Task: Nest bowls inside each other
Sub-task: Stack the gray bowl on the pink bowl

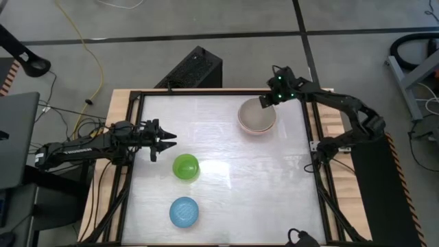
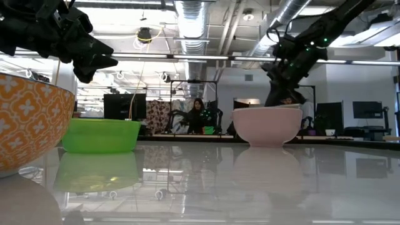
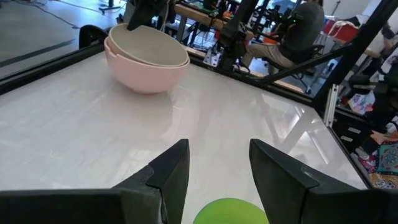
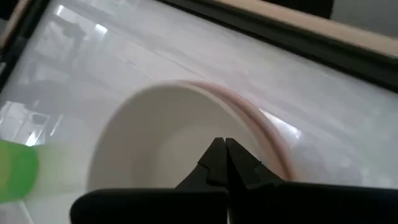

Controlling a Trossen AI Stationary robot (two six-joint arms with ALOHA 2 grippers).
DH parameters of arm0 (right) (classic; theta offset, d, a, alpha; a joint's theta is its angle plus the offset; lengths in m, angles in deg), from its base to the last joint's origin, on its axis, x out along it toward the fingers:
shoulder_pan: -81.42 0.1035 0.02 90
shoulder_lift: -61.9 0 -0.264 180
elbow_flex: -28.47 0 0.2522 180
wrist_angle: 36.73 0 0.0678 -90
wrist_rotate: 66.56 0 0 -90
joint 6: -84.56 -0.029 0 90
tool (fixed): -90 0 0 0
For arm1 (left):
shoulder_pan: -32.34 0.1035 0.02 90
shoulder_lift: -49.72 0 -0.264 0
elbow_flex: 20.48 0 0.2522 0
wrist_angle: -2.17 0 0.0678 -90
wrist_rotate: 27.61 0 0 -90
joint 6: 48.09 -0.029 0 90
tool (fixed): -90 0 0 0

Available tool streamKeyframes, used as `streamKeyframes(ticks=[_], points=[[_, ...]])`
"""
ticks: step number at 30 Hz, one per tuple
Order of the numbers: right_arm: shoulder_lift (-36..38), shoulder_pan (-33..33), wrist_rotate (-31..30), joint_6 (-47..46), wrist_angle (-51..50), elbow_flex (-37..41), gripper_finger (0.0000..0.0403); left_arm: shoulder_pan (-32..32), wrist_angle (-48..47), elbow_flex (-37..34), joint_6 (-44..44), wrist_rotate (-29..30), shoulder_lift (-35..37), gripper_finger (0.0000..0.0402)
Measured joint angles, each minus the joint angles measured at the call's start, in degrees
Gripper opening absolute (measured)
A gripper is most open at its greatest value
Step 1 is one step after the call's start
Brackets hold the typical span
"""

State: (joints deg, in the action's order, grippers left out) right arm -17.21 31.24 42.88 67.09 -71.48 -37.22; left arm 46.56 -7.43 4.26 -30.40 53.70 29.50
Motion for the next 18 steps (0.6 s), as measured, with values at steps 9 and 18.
streamKeyframes(ticks=[9, 18], points=[[0.02, -1.99, 0.41, 0.42, -0.08, 0.47, 0.0003, 0.0, -0.02, 0.0, 0.07, 0.13, 0.0, 0.0158], [0.02, -3.01, 0.36, 0.49, -2.9, 0.47, 0.0003, 0.0, -0.02, 0.0, 0.43, 0.11, 0.0, 0.0158]])
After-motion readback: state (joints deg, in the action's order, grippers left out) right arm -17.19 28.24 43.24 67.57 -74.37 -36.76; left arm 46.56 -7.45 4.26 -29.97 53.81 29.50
